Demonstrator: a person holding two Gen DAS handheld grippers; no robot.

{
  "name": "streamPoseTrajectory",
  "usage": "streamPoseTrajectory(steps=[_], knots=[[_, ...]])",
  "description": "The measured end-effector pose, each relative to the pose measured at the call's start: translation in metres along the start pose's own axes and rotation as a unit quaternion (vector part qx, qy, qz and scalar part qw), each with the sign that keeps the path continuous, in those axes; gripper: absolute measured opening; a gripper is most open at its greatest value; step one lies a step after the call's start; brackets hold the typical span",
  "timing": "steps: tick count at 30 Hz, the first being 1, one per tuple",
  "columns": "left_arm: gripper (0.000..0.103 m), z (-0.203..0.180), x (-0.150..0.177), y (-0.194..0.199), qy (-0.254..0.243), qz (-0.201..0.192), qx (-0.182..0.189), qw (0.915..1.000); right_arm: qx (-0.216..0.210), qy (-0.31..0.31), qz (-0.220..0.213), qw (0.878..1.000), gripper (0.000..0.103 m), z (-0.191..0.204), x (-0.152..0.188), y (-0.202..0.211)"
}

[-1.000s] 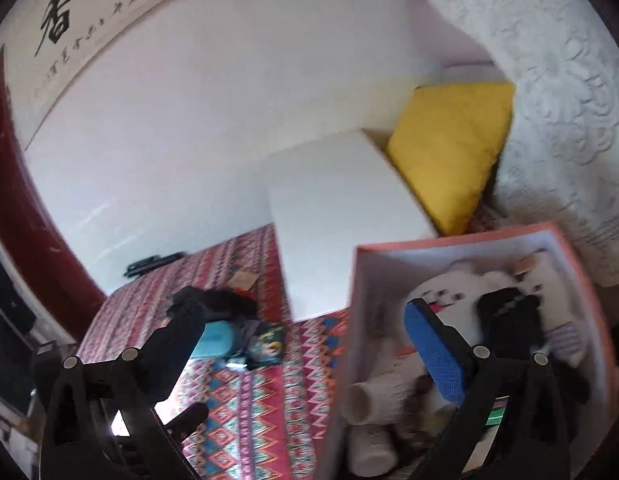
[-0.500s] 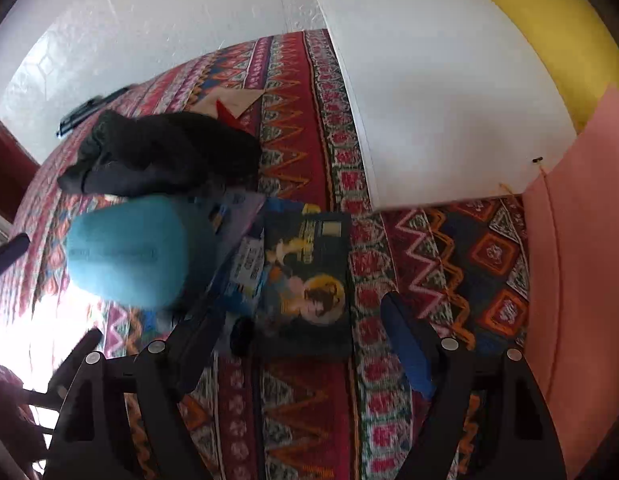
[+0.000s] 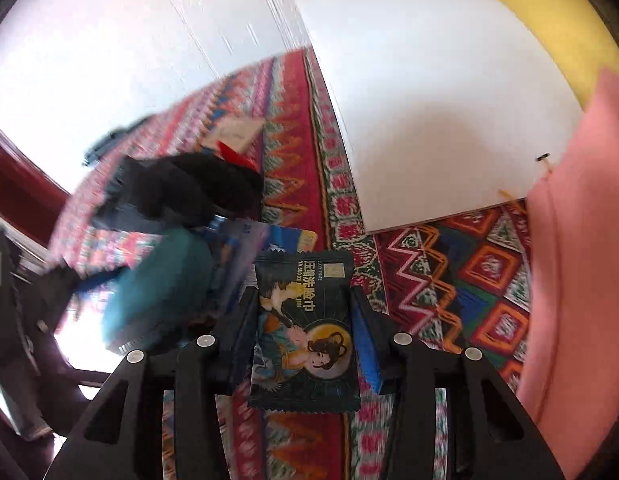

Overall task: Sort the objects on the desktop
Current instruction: 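Grasp the teal case with the left tool while the right tool grasps the printed snack packet, then carry the teal case and snack packet into the orange box and release both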

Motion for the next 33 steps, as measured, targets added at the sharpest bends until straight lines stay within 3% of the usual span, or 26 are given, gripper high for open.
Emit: streamPoseTrajectory(steps=[2, 4, 6, 8, 9, 15, 16, 18, 19, 20, 21, 24, 27, 28, 31, 33], knots=[[0.050, -0.002, 0.008, 0.023, 0.034, -0.012, 0.001, 0.9994, -0.020, 0.006, -0.017, 1.000, 0.047, 0.011, 0.003, 0.025], [0.043, -0.002, 0.014, 0.051, 0.072, -0.028, 0.002, 0.9970, -0.035, 0.019, -0.039, 0.998, 0.047, 0.022, 0.007, 0.053], [0.036, -0.007, 0.020, 0.079, 0.109, -0.051, 0.030, 0.9923, -0.049, 0.032, -0.062, 0.996, 0.047, 0.032, 0.009, 0.083], [0.011, -0.013, 0.028, 0.100, 0.127, -0.061, 0.037, 0.9893, -0.060, 0.045, -0.085, 0.994, 0.047, 0.039, 0.013, 0.111], [0.011, -0.015, 0.031, 0.104, 0.132, -0.059, 0.037, 0.9887, -0.066, 0.050, -0.097, 0.992, 0.047, 0.042, 0.015, 0.126], [0.014, -0.026, 0.045, 0.095, 0.138, -0.018, 0.032, 0.9898, -0.085, 0.042, -0.123, 0.988, 0.047, 0.029, 0.027, 0.172], [0.021, -0.031, 0.044, 0.091, 0.143, -0.019, 0.034, 0.9890, -0.085, 0.040, -0.123, 0.988, 0.047, 0.027, 0.027, 0.174], [0.051, -0.039, 0.035, 0.094, 0.160, -0.046, 0.054, 0.9845, -0.085, 0.037, -0.124, 0.988, 0.048, 0.023, 0.027, 0.176], [0.082, -0.042, 0.029, 0.094, 0.165, -0.056, 0.056, 0.9832, -0.084, 0.035, -0.124, 0.988, 0.048, 0.021, 0.027, 0.177], [0.101, -0.046, 0.022, 0.093, 0.166, -0.064, 0.052, 0.9827, -0.084, 0.034, -0.124, 0.988, 0.048, 0.019, 0.027, 0.179], [0.103, -0.051, 0.017, 0.088, 0.160, -0.061, 0.043, 0.9843, -0.084, 0.032, -0.124, 0.988, 0.048, 0.017, 0.027, 0.180], [0.102, -0.069, 0.011, 0.050, 0.123, 0.006, 0.019, 0.9922, -0.084, 0.027, -0.125, 0.988, 0.048, 0.010, 0.027, 0.184], [0.101, -0.077, 0.021, 0.003, 0.114, 0.063, 0.007, 0.9915, -0.084, 0.024, -0.129, 0.988, 0.048, 0.005, 0.025, 0.187], [0.100, -0.075, 0.025, -0.004, 0.143, 0.055, 0.020, 0.9880, -0.084, 0.023, -0.130, 0.988, 0.048, 0.003, 0.024, 0.188], [0.066, -0.060, 0.031, 0.009, 0.216, 0.024, 0.038, 0.9753, -0.087, 0.020, -0.142, 0.986, 0.048, -0.002, 0.021, 0.197], [0.066, -0.059, 0.033, 0.024, 0.231, 0.005, 0.048, 0.9718, -0.091, 0.014, -0.155, 0.984, 0.048, -0.005, 0.017, 0.205]])
Point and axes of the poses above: each gripper's, at about its wrist camera, not at the fingertips, and y roughly against the way its jaws point, z to its left, x to its underside, the point moved 8 cm from there along -y, roughly the way its jaws point, and after that the axes turned 9 degrees about -y, right-handed, at the moved point
